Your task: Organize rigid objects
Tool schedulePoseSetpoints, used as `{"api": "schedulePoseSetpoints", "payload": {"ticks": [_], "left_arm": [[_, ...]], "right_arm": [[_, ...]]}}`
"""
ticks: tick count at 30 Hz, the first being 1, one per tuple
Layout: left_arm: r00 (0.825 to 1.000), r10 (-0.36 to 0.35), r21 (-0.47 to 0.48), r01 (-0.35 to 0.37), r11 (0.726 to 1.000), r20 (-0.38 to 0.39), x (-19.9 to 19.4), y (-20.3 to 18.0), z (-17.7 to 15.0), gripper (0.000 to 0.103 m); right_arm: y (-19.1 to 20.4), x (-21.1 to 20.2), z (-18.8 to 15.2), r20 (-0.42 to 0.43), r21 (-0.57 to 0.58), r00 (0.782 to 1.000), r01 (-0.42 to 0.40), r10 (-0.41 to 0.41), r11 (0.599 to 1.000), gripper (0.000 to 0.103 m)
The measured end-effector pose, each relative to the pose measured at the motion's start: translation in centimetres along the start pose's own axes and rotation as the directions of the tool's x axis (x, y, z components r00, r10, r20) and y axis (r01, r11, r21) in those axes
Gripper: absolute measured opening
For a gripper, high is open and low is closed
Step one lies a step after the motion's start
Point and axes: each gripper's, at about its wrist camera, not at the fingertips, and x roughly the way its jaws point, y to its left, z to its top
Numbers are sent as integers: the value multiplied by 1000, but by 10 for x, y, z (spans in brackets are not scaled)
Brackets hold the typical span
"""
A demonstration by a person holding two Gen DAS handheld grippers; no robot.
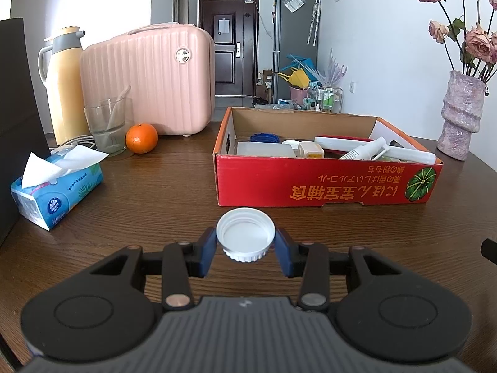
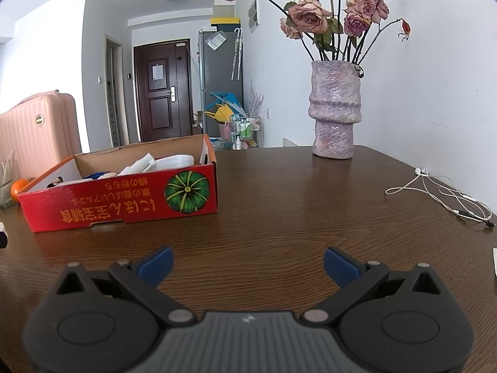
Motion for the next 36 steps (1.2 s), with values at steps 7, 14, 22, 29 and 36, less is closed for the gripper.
{"api": "schedulePoseSetpoints", "payload": {"ticks": [7,14,22,29,36], "left_arm": [[1000,-8,4,8,1000,6,-2,-2,0,42],[1000,-17,10,17,1000,8,-4,-4,-1,42],[1000,-21,12,21,1000,9,-5,-5,-1,42],[1000,-21,14,20,1000,10,-4,-5,-2,42],[1000,-21,14,21,1000,9,-4,-5,-2,42]], "right_arm": [[1,0,1,-1,-5,1000,-3,3,1000,103],[2,0,0,1,-13,1000,-12,12,1000,103],[2,0,-1,3,-22,1000,-14,14,1000,103],[2,-1,-1,7,-27,1000,-15,15,1000,103],[3,-1,-1,8,-28,1000,-13,14,1000,103]]}}
